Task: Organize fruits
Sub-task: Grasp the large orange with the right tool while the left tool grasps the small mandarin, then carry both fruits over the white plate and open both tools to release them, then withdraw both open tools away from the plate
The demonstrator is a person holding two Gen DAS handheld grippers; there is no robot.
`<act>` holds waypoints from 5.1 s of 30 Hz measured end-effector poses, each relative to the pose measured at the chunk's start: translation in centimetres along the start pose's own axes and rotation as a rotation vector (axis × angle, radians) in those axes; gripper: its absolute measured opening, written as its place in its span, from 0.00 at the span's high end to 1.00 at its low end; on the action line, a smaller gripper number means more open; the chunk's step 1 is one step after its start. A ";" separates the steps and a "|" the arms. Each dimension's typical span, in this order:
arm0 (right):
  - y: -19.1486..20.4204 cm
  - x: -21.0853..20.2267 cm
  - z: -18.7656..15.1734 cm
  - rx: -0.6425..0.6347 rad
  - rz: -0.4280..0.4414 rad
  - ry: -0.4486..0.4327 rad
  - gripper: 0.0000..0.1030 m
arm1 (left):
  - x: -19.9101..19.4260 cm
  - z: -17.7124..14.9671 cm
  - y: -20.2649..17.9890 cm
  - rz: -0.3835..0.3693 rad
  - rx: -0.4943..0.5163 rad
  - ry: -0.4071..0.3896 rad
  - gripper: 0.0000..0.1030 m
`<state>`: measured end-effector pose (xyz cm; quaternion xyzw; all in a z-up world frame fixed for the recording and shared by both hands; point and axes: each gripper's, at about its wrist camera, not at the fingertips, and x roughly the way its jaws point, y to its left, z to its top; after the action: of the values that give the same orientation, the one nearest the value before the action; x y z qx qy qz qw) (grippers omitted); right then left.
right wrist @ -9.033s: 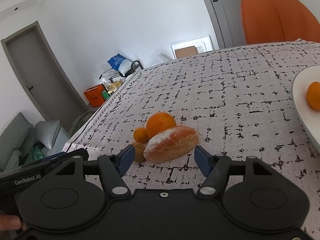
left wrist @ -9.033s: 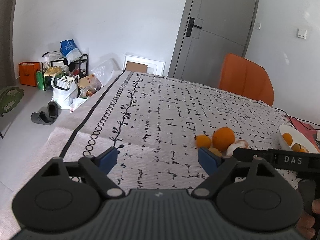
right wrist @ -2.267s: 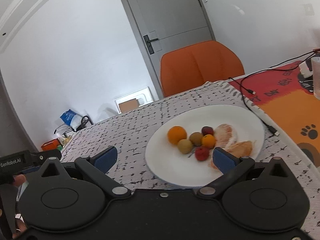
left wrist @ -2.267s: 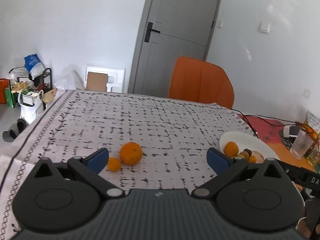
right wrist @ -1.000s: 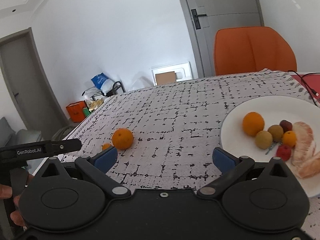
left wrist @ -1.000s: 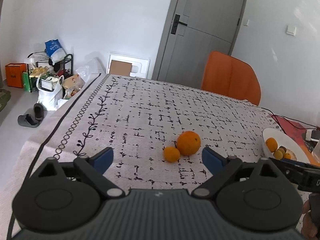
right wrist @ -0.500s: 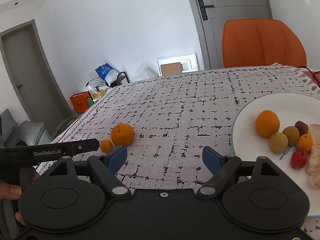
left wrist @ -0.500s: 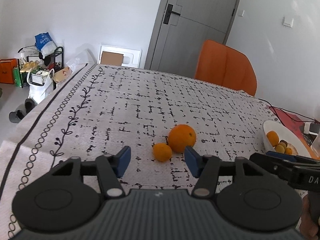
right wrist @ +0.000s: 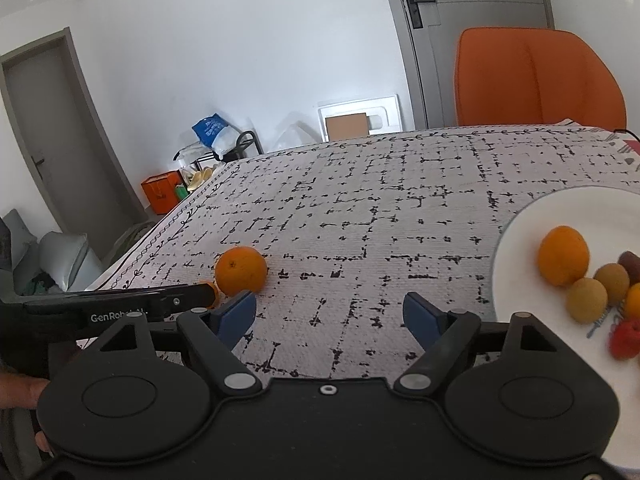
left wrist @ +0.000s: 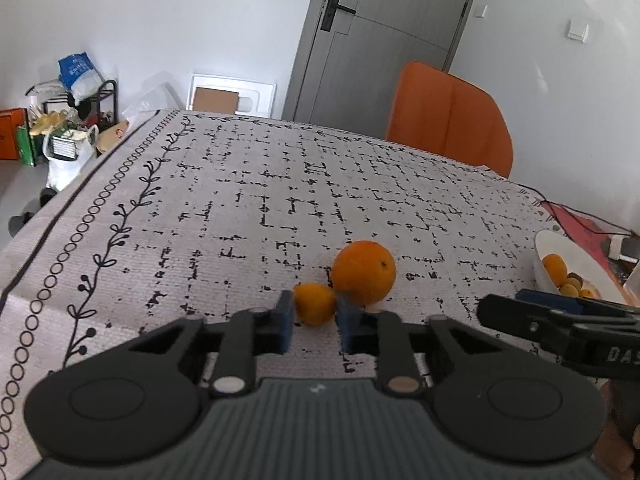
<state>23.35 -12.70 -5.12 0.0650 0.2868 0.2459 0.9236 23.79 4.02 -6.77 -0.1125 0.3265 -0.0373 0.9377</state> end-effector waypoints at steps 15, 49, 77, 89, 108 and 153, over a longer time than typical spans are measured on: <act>2.7 2.7 0.8 -0.030 0.058 0.035 0.33 | -1.8 0.8 3.1 0.034 -0.046 -0.038 0.80; 4.5 1.7 0.6 -0.061 0.028 0.003 0.63 | -5.0 0.8 3.8 -0.004 -0.066 -0.076 0.80; -2.8 -6.9 -0.8 0.057 -0.058 -0.124 0.63 | -5.6 0.4 -6.1 -0.102 0.074 -0.089 0.80; -6.2 -8.9 -2.4 0.124 -0.107 -0.139 0.63 | -4.9 -0.1 -9.8 -0.131 0.127 -0.078 0.80; -10.5 -12.0 -3.7 0.143 -0.211 -0.188 0.57 | -2.3 -0.7 -15.1 -0.212 0.195 -0.032 0.80; -10.9 -13.6 -4.9 0.202 -0.174 -0.180 0.37 | -3.1 -0.1 -17.9 -0.147 0.303 -0.050 0.22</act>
<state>15.40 -29.02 -5.28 0.1541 0.2306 0.1282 0.9522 21.31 -12.98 -0.75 0.0055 0.2846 -0.1516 0.9466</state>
